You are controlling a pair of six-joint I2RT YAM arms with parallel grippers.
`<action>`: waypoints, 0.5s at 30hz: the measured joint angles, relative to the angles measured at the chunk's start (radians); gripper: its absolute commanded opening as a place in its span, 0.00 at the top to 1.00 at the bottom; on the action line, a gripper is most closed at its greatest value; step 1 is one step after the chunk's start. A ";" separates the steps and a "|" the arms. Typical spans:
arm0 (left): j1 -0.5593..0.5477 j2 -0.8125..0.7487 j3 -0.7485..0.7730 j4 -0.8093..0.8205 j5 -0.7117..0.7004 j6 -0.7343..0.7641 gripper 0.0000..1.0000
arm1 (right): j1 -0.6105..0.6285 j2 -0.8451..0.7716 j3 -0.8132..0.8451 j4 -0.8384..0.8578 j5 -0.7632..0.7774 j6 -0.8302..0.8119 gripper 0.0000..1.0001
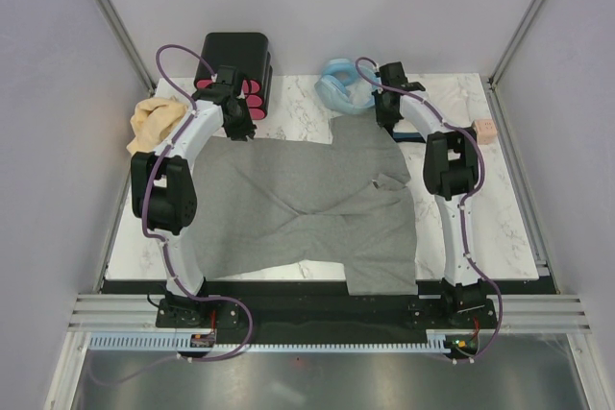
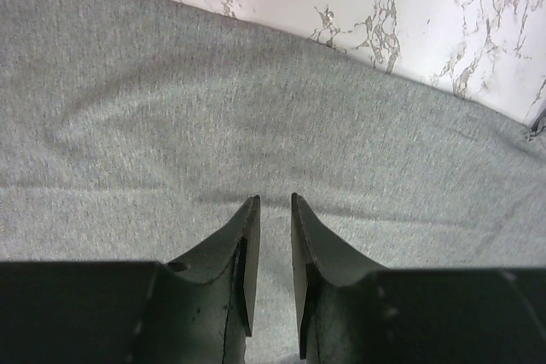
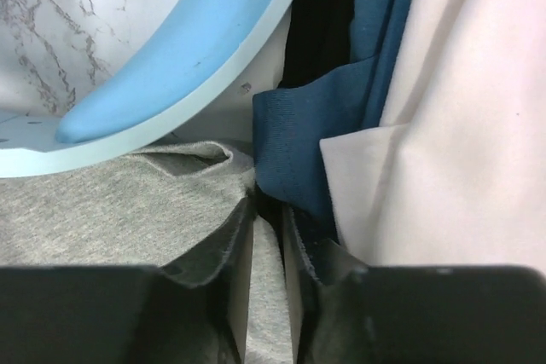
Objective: Fold and stack the t-shirts
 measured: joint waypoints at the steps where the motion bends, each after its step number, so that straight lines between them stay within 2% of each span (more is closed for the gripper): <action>1: 0.000 0.000 0.000 0.000 0.000 0.000 0.72 | -0.003 -0.001 -0.001 0.000 -0.005 0.000 0.95; 3: 0.000 0.000 0.000 0.000 0.000 0.000 0.72 | -0.006 -0.005 -0.007 0.003 -0.010 0.004 1.00; 11: 0.000 0.000 0.000 0.001 0.008 0.000 0.73 | -0.002 -0.037 -0.057 0.015 -0.040 0.010 0.99; 14: 0.000 0.000 0.000 0.003 0.008 0.000 0.73 | 0.010 -0.057 -0.088 0.013 -0.037 0.014 0.91; 15: 0.000 0.000 0.000 0.004 0.009 0.000 0.73 | 0.017 -0.065 -0.097 0.009 -0.032 0.014 0.82</action>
